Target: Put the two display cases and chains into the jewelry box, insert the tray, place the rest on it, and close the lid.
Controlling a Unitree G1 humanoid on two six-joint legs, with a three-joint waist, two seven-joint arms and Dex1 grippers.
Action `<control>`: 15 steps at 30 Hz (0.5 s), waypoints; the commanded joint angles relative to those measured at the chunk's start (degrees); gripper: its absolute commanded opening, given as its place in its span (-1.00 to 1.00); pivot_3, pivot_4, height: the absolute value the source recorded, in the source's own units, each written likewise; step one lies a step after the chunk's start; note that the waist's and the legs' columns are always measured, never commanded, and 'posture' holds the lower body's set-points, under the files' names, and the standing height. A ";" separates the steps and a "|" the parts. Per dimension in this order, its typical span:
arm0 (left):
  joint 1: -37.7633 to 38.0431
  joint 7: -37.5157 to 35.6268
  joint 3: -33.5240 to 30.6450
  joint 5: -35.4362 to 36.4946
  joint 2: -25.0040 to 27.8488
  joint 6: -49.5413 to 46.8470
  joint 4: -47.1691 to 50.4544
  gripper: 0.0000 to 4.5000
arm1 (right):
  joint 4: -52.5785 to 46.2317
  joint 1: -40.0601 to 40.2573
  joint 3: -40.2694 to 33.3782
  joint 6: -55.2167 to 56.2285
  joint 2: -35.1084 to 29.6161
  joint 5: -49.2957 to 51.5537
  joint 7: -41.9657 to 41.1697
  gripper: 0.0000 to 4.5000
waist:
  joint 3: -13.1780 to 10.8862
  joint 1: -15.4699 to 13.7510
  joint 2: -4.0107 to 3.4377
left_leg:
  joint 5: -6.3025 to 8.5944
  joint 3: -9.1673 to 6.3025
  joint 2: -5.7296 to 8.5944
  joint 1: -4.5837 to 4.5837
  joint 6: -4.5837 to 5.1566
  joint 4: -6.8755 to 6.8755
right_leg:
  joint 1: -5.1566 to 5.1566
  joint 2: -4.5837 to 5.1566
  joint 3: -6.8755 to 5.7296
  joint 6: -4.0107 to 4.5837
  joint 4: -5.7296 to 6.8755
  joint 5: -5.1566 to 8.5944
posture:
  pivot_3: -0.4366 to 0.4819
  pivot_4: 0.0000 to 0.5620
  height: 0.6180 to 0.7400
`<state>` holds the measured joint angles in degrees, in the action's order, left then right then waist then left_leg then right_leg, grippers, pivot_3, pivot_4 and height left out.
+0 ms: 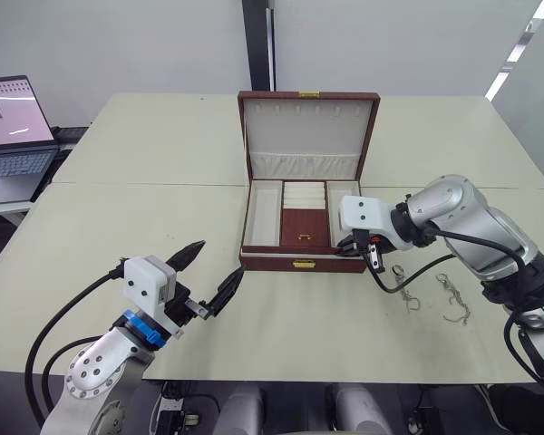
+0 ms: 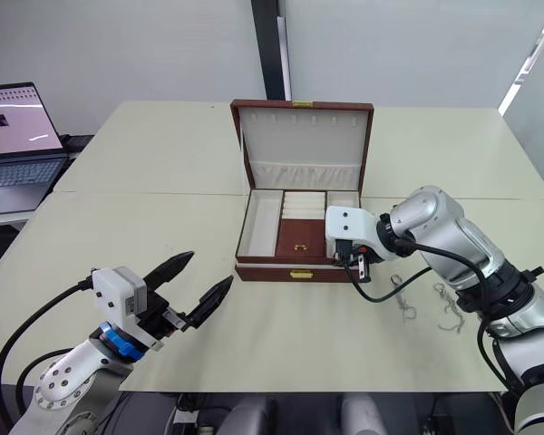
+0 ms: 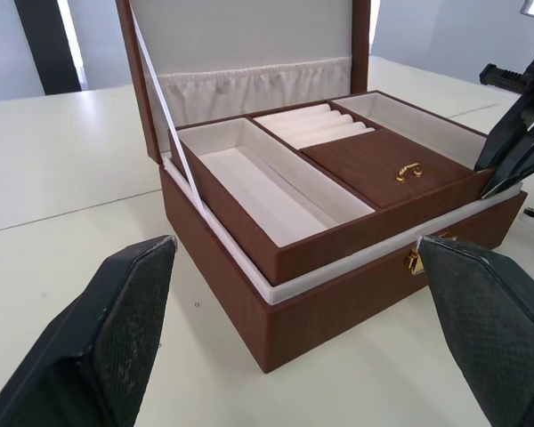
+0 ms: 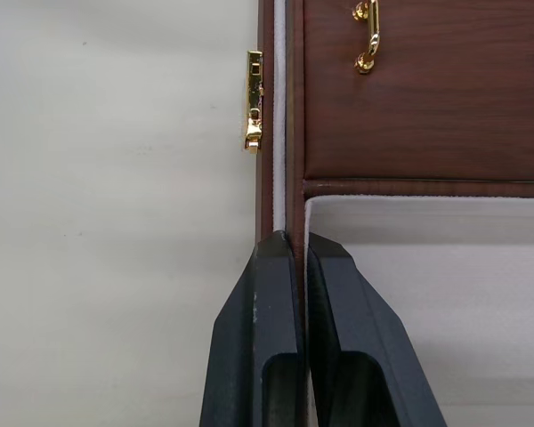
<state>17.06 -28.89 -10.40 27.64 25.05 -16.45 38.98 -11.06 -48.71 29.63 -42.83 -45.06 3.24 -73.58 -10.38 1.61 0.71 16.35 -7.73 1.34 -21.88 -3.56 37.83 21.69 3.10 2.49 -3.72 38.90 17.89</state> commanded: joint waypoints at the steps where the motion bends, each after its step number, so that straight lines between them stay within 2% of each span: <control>1: -0.20 0.06 0.20 0.13 0.09 0.69 2.25 1.00 | -0.85 -0.12 -0.28 1.49 -0.26 -0.58 -0.32 -1.00 | 0.00 0.00 0.00 | 0.00 0.00 0.00 0.00 0.00 0.00 | 0.00 0.00 0.00 0.00 0.00 0.00 | -0.05 -0.47 1.00; 6: -0.18 0.14 0.20 0.07 0.13 0.62 2.41 1.00 | 0.63 -0.92 -0.61 2.35 0.29 -0.67 -0.54 -1.00 | 0.00 0.00 0.00 | 0.00 0.00 0.00 0.00 0.00 0.01 | 0.00 0.00 0.00 0.00 0.00 0.00 | -0.05 -0.47 1.00; 15: -0.57 0.09 0.35 -0.06 0.11 0.72 1.91 1.00 | 0.28 -3.29 -4.97 -2.23 0.99 4.14 -1.32 0.06 | 0.00 0.00 0.00 | 0.00 -0.01 0.00 0.00 0.00 0.01 | 0.00 -0.01 0.00 0.00 0.00 0.00 | -0.05 -0.47 1.00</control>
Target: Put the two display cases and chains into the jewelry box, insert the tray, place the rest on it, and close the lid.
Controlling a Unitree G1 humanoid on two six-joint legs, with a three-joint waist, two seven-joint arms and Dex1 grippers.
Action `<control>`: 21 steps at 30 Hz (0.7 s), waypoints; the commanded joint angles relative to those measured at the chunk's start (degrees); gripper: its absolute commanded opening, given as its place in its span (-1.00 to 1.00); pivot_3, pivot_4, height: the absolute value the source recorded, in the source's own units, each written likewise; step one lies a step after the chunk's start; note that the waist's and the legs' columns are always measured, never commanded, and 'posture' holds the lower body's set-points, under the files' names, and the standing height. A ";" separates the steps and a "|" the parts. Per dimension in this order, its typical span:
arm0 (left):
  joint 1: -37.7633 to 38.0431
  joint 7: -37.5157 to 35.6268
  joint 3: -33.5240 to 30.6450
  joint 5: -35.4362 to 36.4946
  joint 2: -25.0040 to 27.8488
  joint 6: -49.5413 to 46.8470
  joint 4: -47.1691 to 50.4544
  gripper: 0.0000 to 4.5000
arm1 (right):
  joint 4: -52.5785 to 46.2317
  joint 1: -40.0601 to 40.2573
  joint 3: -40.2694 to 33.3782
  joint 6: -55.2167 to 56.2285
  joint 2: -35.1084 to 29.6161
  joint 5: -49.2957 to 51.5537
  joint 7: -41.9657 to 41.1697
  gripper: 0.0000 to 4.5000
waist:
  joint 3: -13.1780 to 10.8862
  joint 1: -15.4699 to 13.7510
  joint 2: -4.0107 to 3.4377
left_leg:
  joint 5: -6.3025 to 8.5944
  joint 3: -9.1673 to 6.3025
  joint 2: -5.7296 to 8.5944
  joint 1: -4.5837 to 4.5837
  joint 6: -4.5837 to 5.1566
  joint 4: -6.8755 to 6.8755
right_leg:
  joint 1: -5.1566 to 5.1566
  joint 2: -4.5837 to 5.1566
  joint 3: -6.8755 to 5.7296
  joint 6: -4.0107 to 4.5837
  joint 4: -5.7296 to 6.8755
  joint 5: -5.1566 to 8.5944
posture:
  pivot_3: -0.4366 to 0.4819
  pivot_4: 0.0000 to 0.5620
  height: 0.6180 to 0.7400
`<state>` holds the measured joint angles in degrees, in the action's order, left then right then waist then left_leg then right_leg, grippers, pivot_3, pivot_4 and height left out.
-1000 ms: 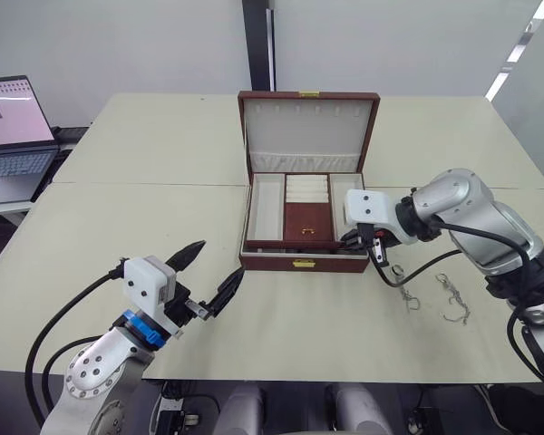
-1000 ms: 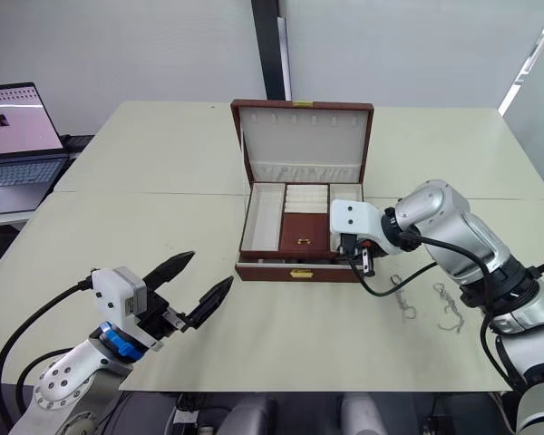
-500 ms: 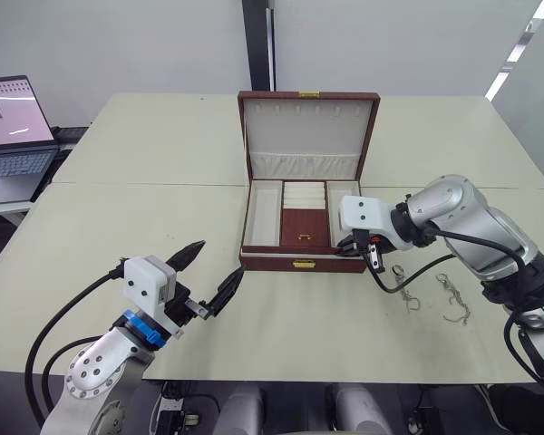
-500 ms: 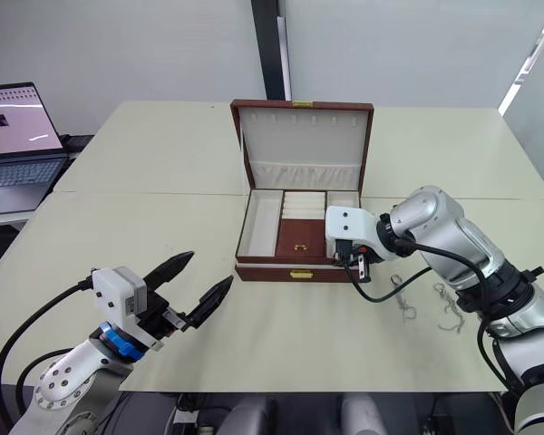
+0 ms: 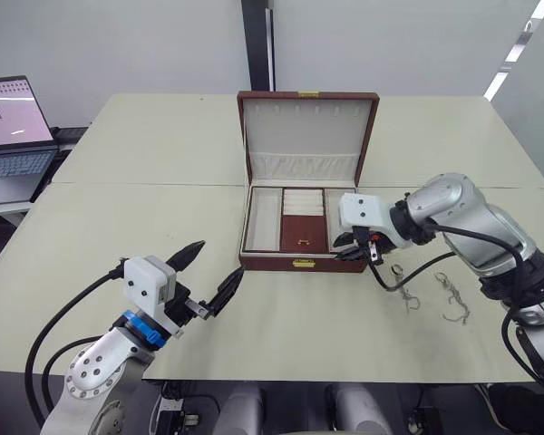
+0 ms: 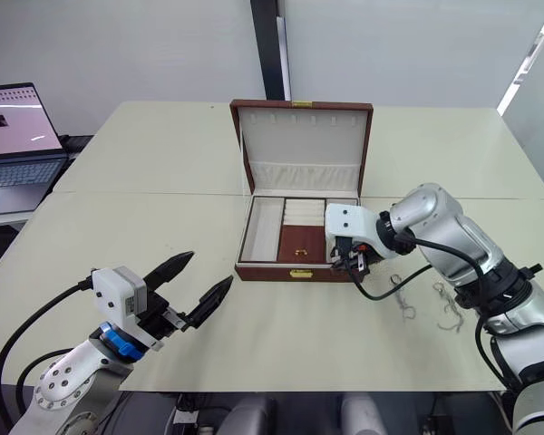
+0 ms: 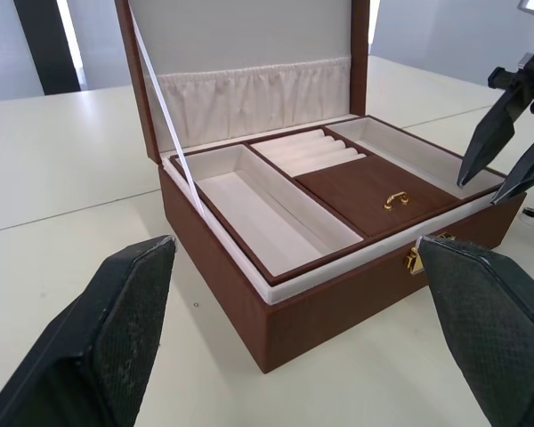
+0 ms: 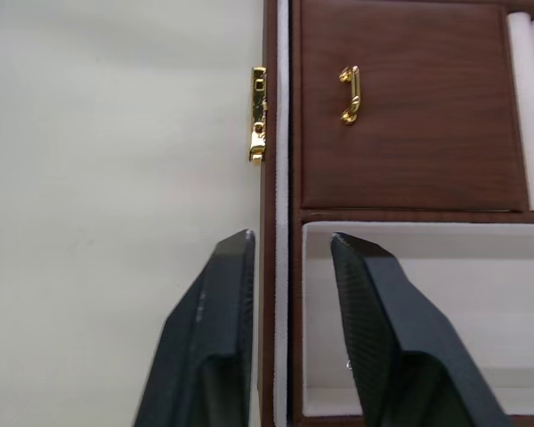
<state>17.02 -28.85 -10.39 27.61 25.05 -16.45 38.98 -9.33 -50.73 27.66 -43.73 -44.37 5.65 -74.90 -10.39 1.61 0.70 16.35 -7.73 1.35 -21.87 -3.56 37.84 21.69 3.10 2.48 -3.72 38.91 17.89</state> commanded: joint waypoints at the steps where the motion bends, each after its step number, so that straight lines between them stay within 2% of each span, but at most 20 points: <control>1: -0.62 -0.02 0.34 -0.02 0.11 0.76 1.78 1.00 | -1.29 -1.22 -3.72 -1.66 0.63 2.23 0.49 0.18 | 0.00 0.00 0.00 | 0.00 -0.01 0.00 0.00 0.00 0.00 | 0.00 0.00 0.00 0.00 0.00 0.00 | -0.05 -0.47 1.00; 4: -0.67 -0.32 0.29 -0.01 0.13 0.96 1.48 1.00 | -0.98 -0.50 -6.90 -3.22 2.27 4.44 2.63 0.52 | 0.00 0.05 0.00 | 0.00 0.00 0.00 0.00 0.00 0.00 | 0.00 0.00 0.00 0.00 0.00 0.00 | -0.05 -0.47 1.00; 7: -0.79 -0.67 0.14 0.05 0.17 1.11 1.14 1.00 | -1.27 1.70 -12.15 -3.68 5.32 8.28 5.71 0.96 | 0.00 0.04 0.00 | 0.00 0.00 0.00 0.00 0.00 0.00 | 0.00 -0.01 -0.01 0.00 0.01 0.00 | -0.05 -0.47 1.00; 10: -1.25 -1.03 0.02 0.11 0.28 1.13 0.64 1.00 | -0.02 4.71 -17.30 -0.88 9.26 10.70 9.97 0.98 | 0.00 0.03 0.00 | 0.00 0.00 0.00 0.00 0.00 0.00 | -0.01 -0.01 0.00 0.00 0.00 0.00 | -0.05 -0.47 1.00; 13: -2.41 -1.44 0.23 0.06 0.57 1.01 -0.23 1.00 | 4.69 7.59 -23.48 5.19 16.49 12.15 17.73 0.69 | 0.00 0.08 0.00 | 0.00 0.02 0.02 0.00 0.00 0.01 | -0.01 -0.01 0.02 0.01 0.02 -0.01 | -0.05 -0.47 1.00; 14: -2.77 -1.55 0.27 0.05 0.63 0.97 -0.50 1.00 | 5.51 8.47 -24.42 7.26 17.89 12.35 18.84 0.54 | 0.00 0.08 0.00 | 0.00 0.03 0.03 0.02 0.00 0.01 | -0.01 -0.02 0.02 0.02 0.05 -0.02 | -0.05 -0.47 1.00; 17: -3.76 -2.11 0.11 0.17 0.92 0.85 -1.27 1.00 | 6.28 11.56 -24.00 11.21 19.54 11.88 19.74 0.11 | 0.00 0.11 0.00 | -0.01 0.03 0.04 0.02 -0.01 0.00 | 0.01 -0.05 0.01 0.05 0.06 -0.03 | -0.05 -0.47 1.00; 21: -4.29 -3.08 -0.34 0.37 1.47 0.89 -2.06 1.00 | 7.42 14.71 -21.50 15.31 20.12 10.19 20.20 -0.32 | 0.00 0.13 0.00 | 0.00 0.04 0.03 0.00 -0.01 -0.01 | 0.04 -0.04 0.03 0.05 0.05 -0.03 | -0.05 -0.47 1.00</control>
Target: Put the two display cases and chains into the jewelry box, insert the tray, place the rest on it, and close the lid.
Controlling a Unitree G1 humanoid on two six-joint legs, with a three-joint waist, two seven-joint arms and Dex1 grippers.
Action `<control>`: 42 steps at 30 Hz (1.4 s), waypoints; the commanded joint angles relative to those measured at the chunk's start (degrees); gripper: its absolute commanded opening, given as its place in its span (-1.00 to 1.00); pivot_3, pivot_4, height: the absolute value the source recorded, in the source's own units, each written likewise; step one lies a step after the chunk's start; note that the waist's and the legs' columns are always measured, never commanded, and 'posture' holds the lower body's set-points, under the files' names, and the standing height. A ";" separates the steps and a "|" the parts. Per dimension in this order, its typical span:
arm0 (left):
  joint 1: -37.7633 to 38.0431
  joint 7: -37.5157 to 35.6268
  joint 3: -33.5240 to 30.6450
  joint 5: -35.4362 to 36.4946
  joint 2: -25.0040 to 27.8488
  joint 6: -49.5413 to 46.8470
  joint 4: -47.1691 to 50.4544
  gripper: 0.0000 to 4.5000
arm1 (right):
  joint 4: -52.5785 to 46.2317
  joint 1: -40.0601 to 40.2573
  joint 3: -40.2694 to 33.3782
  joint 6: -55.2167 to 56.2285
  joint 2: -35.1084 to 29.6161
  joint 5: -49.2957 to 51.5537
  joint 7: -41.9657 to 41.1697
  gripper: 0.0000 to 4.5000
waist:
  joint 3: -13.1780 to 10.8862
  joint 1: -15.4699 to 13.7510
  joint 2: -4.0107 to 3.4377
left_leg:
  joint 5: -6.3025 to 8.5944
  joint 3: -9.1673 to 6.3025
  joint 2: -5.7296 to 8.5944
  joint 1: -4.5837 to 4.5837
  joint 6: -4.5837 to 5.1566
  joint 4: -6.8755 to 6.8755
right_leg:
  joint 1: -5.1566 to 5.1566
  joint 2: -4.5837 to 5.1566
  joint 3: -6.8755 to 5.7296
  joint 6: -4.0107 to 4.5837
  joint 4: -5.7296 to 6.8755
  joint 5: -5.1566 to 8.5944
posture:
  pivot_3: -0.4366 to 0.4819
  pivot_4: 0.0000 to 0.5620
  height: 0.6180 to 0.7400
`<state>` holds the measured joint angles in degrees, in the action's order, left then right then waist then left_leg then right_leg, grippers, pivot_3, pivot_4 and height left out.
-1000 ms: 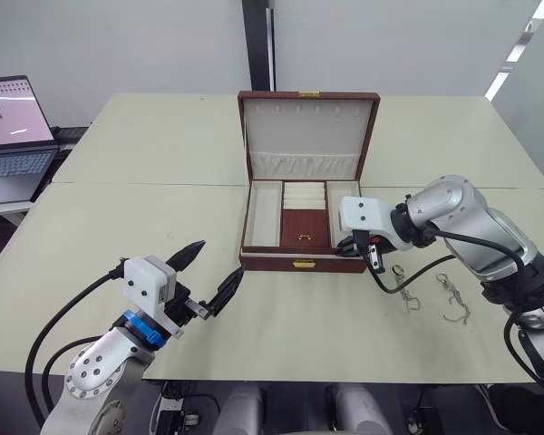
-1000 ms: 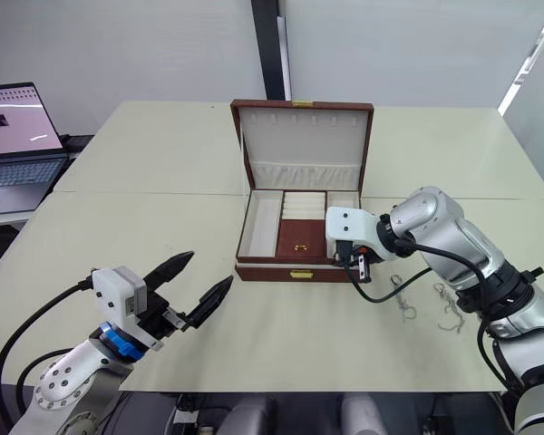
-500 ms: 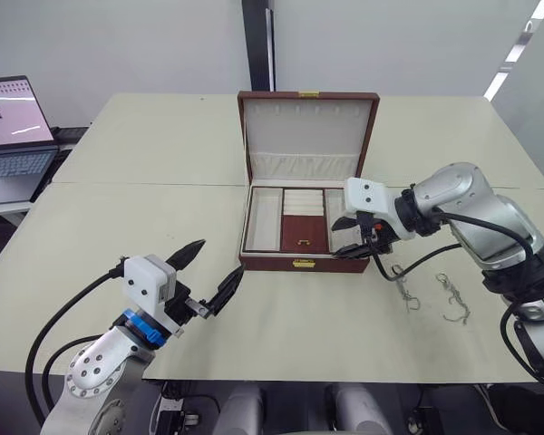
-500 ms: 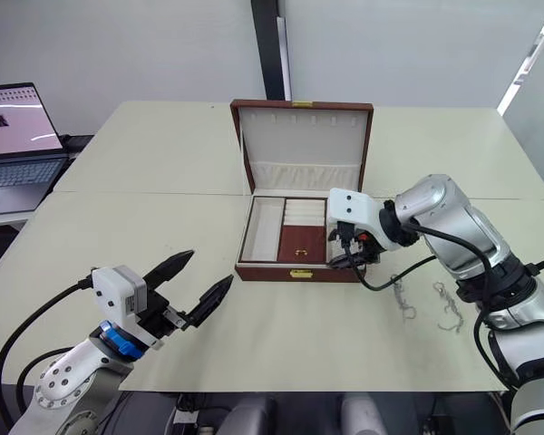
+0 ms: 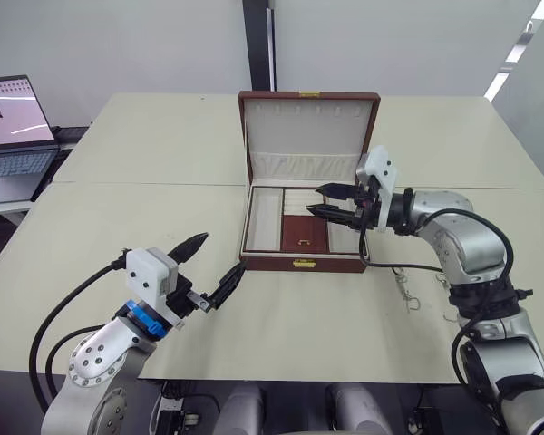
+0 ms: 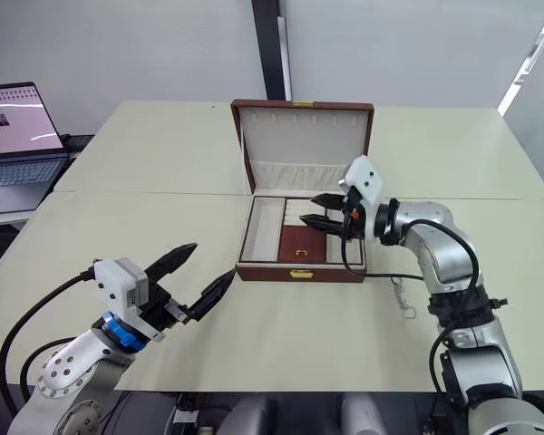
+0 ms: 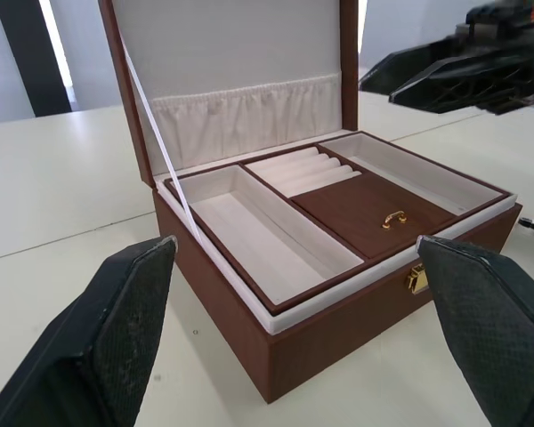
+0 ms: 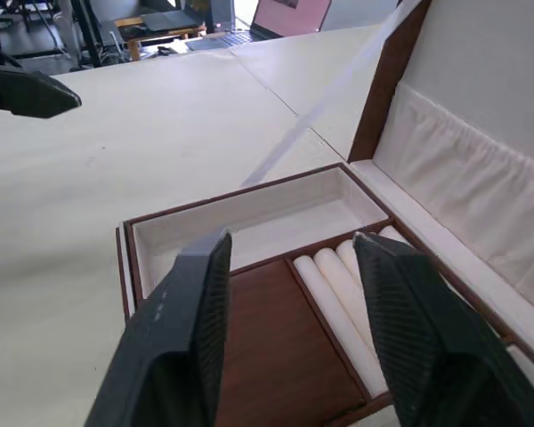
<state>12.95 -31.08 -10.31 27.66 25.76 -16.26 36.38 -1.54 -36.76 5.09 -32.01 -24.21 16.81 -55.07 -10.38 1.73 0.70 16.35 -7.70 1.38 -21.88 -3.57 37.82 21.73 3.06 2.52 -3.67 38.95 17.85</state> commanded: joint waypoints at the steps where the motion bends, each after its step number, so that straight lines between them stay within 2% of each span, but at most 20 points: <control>1: -0.31 -0.99 -0.49 0.41 0.85 0.75 0.36 1.00 | 0.20 1.18 1.87 4.29 -0.05 -1.63 0.65 -0.43 | 0.00 0.04 0.00 | 0.00 0.00 0.01 0.00 0.00 0.00 | 0.00 0.00 0.00 0.00 0.00 0.00 | -0.05 -0.47 1.00; 6: -0.77 -1.67 -0.42 0.45 1.03 0.93 -0.20 1.00 | 3.95 2.86 5.45 8.30 -0.25 -5.34 1.58 -0.98 | 0.00 0.14 -0.01 | 0.00 0.03 0.02 0.05 -0.01 0.01 | -0.01 -0.04 -0.01 0.04 0.03 -0.03 | -0.05 -0.47 1.00; 14: -1.07 -1.96 -0.45 0.39 0.96 0.77 -0.27 1.00 | 5.92 3.79 6.28 8.94 -0.11 -5.84 1.27 -0.99 | 0.00 0.10 -0.01 | -0.01 0.00 0.01 0.07 -0.01 0.01 | -0.03 -0.06 -0.01 0.04 0.02 -0.03 | -0.05 -0.47 1.00; 22: -3.50 -2.83 -1.81 1.94 1.99 -0.32 -2.07 1.00 | -0.24 3.22 -3.47 6.91 -0.39 3.85 1.70 -0.99 | -0.01 0.04 -0.02 | -0.01 -0.02 -0.01 0.03 -0.01 0.01 | -0.01 -0.06 -0.01 0.04 0.03 -0.03 | -0.05 -0.47 1.00; 26: -5.94 -3.29 -3.82 3.66 3.90 -2.39 -5.17 1.00 | -2.00 6.62 -8.23 4.38 -6.23 5.22 1.64 -0.64 | -0.01 -0.25 -0.01 | 0.00 -0.04 0.02 0.03 0.00 0.01 | -0.05 -0.03 -0.03 0.04 0.00 -0.03 | -0.05 -0.47 1.00; 29: -8.07 -4.79 -5.84 3.87 5.88 -2.46 -9.80 1.00 | -2.64 10.08 -12.76 1.59 -10.26 6.69 3.25 -0.30 | -0.01 -0.34 -0.01 | 0.00 -0.03 0.04 0.02 0.00 0.01 | -0.06 -0.02 -0.04 0.04 -0.01 -0.03 | -0.05 -0.47 1.00; 35: -11.18 -9.24 -9.80 2.72 10.21 -0.54 -21.69 1.00 | -0.98 18.41 -21.88 3.12 -15.93 7.55 4.63 0.43 | -0.02 0.21 -0.03 | 0.00 0.06 0.03 0.05 0.01 -0.01 | -0.04 -0.07 0.00 0.05 0.02 -0.03 | -0.05 -0.47 1.00; 39: -13.99 -9.98 -12.17 1.51 12.48 0.78 -29.31 1.00 | 2.94 23.40 -27.64 7.83 -17.22 6.36 7.29 0.99 | -0.02 0.13 -0.03 | 0.00 0.06 0.02 0.06 0.01 -0.01 | -0.04 -0.09 0.00 0.04 0.02 -0.03 | -0.05 -0.47 1.00; 42: -16.23 -9.82 -13.68 -0.04 14.17 2.25 -35.87 1.00 | 6.63 27.10 -30.73 11.71 -17.78 4.99 9.00 0.99 | -0.02 0.07 -0.02 | 0.00 0.05 0.03 0.06 0.01 0.00 | -0.06 -0.09 -0.01 0.04 0.03 -0.03 | -0.05 -0.47 1.00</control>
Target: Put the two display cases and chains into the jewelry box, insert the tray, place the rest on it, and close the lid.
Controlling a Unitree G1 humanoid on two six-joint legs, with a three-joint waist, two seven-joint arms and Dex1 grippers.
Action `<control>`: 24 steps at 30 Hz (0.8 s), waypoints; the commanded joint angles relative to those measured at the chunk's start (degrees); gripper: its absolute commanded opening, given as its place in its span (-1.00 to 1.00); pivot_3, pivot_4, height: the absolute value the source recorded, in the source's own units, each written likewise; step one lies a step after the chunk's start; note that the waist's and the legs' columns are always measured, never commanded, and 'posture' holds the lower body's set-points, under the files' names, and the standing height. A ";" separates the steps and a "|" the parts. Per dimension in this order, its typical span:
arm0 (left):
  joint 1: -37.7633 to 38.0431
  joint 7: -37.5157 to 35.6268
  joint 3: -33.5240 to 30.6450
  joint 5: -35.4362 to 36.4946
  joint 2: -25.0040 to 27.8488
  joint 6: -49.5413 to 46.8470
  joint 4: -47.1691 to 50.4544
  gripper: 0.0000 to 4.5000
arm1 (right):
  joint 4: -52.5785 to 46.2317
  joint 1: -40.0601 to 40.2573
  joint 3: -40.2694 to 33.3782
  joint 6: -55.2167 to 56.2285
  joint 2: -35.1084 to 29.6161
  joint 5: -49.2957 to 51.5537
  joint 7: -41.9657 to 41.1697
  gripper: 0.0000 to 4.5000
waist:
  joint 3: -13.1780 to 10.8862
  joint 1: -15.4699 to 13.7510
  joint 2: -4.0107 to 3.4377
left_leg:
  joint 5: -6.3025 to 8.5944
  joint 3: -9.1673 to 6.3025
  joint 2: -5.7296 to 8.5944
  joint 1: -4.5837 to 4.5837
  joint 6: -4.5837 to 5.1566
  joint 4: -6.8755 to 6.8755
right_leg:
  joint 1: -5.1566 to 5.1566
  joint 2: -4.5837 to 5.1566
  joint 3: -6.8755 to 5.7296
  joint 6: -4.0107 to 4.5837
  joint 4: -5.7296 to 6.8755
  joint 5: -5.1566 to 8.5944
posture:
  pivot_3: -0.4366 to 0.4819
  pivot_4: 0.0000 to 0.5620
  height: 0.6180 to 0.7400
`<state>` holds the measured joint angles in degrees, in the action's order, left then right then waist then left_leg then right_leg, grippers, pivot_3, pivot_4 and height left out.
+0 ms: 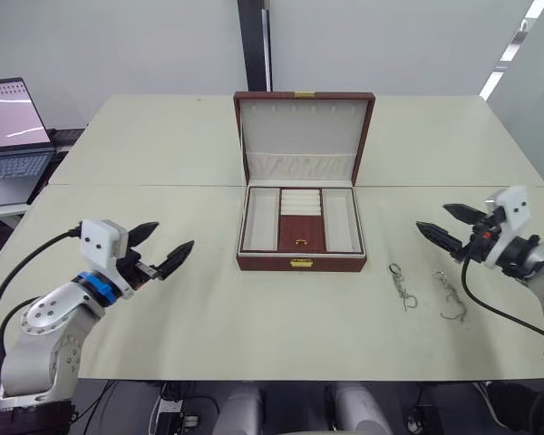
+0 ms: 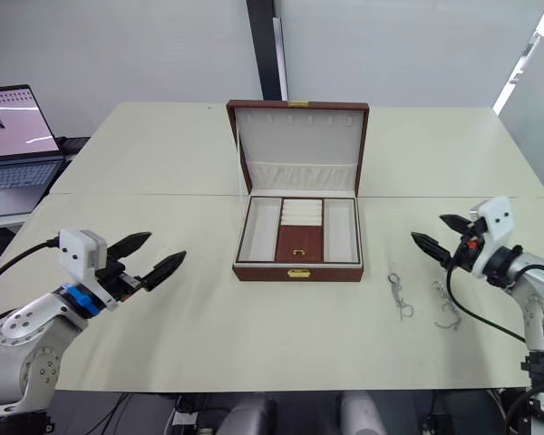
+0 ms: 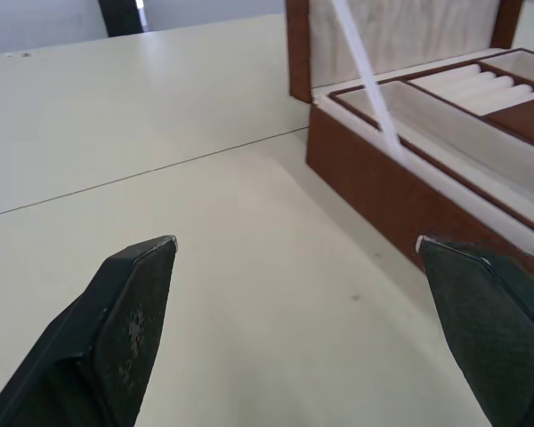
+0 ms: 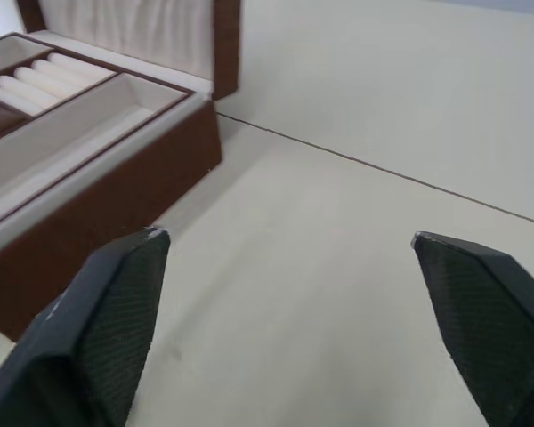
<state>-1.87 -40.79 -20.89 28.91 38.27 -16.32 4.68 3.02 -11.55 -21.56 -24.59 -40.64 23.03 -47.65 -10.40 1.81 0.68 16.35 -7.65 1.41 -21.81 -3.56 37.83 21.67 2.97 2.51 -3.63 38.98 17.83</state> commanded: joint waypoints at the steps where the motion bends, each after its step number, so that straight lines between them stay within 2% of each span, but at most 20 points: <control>1: -2.03 0.33 -3.55 -1.99 2.12 2.99 -6.20 1.00 | 3.14 2.85 -4.69 5.48 -1.37 -1.57 2.05 0.99 | 0.00 0.00 0.00 | 0.00 0.01 0.01 0.00 0.00 -0.01 | 0.00 0.01 0.01 0.00 0.00 0.00 | -0.05 -0.47 1.00; 10: -5.51 7.30 -10.14 -3.22 1.22 7.42 -17.55 1.00 | 11.07 5.71 -8.11 13.10 1.21 -2.01 8.32 0.99 | 0.00 0.29 -0.01 | 0.00 0.03 -0.06 0.06 0.00 -0.02 | 0.01 0.00 0.03 0.00 0.03 0.00 | -0.05 -0.47 1.00; 24: -3.05 6.43 -8.93 -3.17 0.28 7.70 -12.16 1.00 | 12.18 5.14 -7.44 14.40 1.14 -1.41 9.57 0.99 | 0.01 0.07 -0.01 | 0.00 0.02 -0.05 0.05 0.00 0.00 | -0.01 0.07 0.05 -0.01 0.03 0.00 | -0.05 -0.47 1.00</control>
<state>-5.20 -33.99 -29.22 25.28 38.46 -9.55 -10.52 16.67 -6.08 -27.93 -10.60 -38.70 20.93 -38.51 -10.40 1.88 0.67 16.35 -7.63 1.36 -21.77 -3.56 37.83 21.66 3.04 2.55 -3.64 39.01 17.82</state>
